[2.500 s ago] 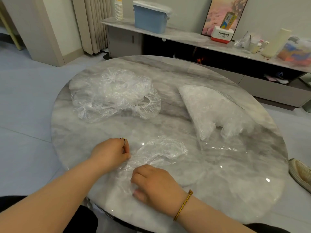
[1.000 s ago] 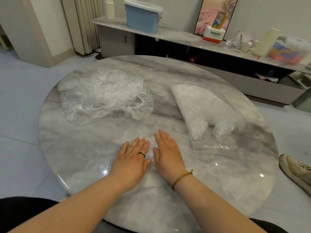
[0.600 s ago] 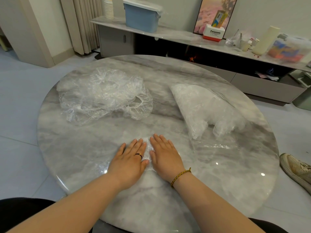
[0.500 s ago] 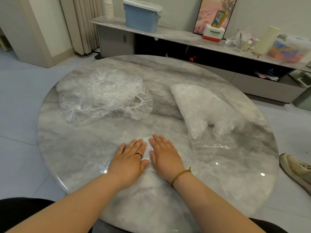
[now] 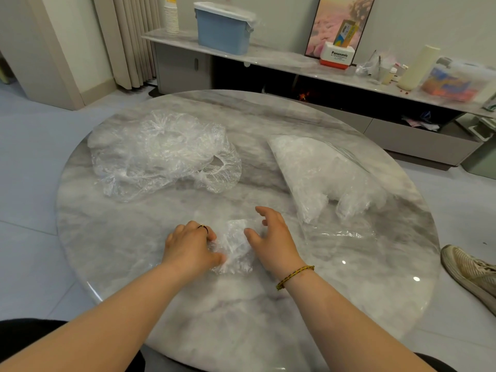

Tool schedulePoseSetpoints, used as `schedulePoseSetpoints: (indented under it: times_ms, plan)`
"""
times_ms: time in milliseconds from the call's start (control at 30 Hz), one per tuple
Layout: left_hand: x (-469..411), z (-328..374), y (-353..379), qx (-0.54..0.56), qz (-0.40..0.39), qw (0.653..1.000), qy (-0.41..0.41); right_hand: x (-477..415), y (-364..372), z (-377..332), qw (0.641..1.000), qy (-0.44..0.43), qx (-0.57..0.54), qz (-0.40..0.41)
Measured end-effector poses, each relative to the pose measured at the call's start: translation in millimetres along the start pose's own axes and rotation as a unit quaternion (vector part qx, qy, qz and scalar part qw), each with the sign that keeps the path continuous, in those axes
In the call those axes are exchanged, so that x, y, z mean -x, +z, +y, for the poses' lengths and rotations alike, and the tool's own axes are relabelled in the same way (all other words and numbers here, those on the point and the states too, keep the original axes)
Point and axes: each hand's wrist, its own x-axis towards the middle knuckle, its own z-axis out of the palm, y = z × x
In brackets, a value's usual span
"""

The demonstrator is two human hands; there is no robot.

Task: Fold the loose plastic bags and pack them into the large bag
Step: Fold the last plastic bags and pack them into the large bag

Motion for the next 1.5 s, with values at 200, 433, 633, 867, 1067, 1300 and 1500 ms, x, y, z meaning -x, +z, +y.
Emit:
schedulePoseSetpoints:
  times_ms: [200, 433, 633, 867, 1067, 1300, 1500]
  plan:
    - [2.5, 6.0, -8.6, 0.231, 0.006, 0.972, 0.047, 0.6, -12.9, -3.1, 0.991, 0.059, -0.104, -0.065]
    - [15.2, 35.3, -23.6, 0.341, 0.003, 0.933, 0.112, 8.0, -35.6, 2.9, 0.898, 0.094, -0.377, -0.209]
    - [21.1, 53.1, -17.9, 0.452, -0.003, 0.886, 0.106, 19.5, -88.3, 7.0, 0.918, 0.090, -0.357, -0.149]
    - [13.3, 84.3, 13.2, 0.342, 0.004, 0.931, 0.130, 24.7, -154.7, 44.6, 0.900, 0.168, -0.400, 0.044]
    - [7.9, 120.2, 49.0, 0.244, -0.060, 0.958, 0.136, -0.8, -145.7, 74.2, 0.863, 0.250, -0.401, 0.177]
    - [-6.6, 124.2, 56.6, 0.172, -0.041, 0.978, 0.114, -38.7, -125.9, 80.2, 0.876, 0.252, -0.359, 0.200]
    - [-7.8, 111.7, 55.8, 0.195, -0.045, 0.972, 0.119, -65.6, -111.1, 80.5, 0.934, 0.185, -0.176, 0.251]
